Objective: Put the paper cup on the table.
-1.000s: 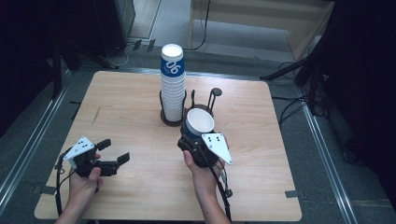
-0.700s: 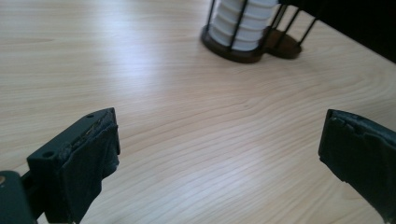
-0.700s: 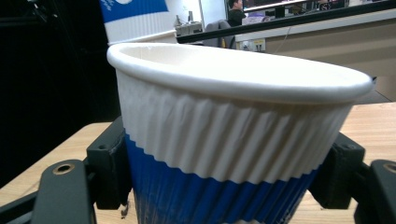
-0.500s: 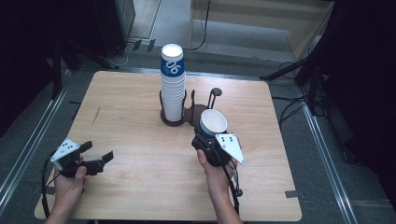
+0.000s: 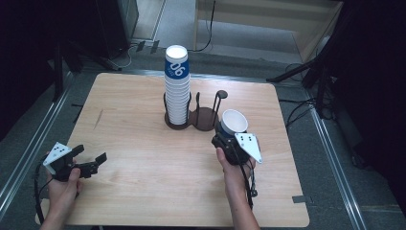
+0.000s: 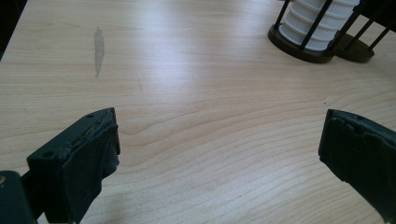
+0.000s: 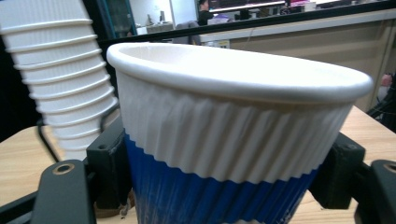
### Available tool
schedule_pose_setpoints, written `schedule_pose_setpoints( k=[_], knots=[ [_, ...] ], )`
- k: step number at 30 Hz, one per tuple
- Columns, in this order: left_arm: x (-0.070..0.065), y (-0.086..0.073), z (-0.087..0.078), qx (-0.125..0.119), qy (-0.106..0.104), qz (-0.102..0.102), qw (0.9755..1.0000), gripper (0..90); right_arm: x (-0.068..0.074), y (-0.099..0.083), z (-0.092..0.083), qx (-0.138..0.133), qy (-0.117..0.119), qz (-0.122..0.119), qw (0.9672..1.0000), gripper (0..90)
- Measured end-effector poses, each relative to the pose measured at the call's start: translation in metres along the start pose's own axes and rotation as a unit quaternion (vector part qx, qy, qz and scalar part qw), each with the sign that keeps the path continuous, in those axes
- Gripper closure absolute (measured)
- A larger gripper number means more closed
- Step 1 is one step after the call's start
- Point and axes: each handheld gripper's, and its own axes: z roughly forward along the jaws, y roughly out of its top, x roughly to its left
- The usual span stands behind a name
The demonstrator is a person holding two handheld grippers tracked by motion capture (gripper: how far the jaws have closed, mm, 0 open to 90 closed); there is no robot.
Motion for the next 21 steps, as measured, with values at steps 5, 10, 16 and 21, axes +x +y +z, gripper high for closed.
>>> schedule_pose_setpoints(
  k=[5,10,16,21],
  knots=[
    [-0.002,-0.003,0.000,-0.007,0.002,0.002,1.0000,0.0,-0.013,-0.001,0.011,-0.001,-0.006,-0.009,0.9999,23.0],
    [-0.003,-0.005,-0.001,-0.009,0.004,0.001,0.9999,0.0,-0.030,-0.003,0.027,-0.010,-0.012,-0.010,0.9998,23.0],
    [-0.004,-0.005,0.001,-0.006,0.006,0.002,1.0000,0.0,-0.043,-0.007,0.047,-0.006,-0.033,-0.039,0.9987,22.6],
    [-0.004,-0.005,0.001,-0.006,0.004,0.000,1.0000,0.0,-0.051,-0.014,0.064,0.001,-0.062,-0.070,0.9957,22.2]
  ],
)
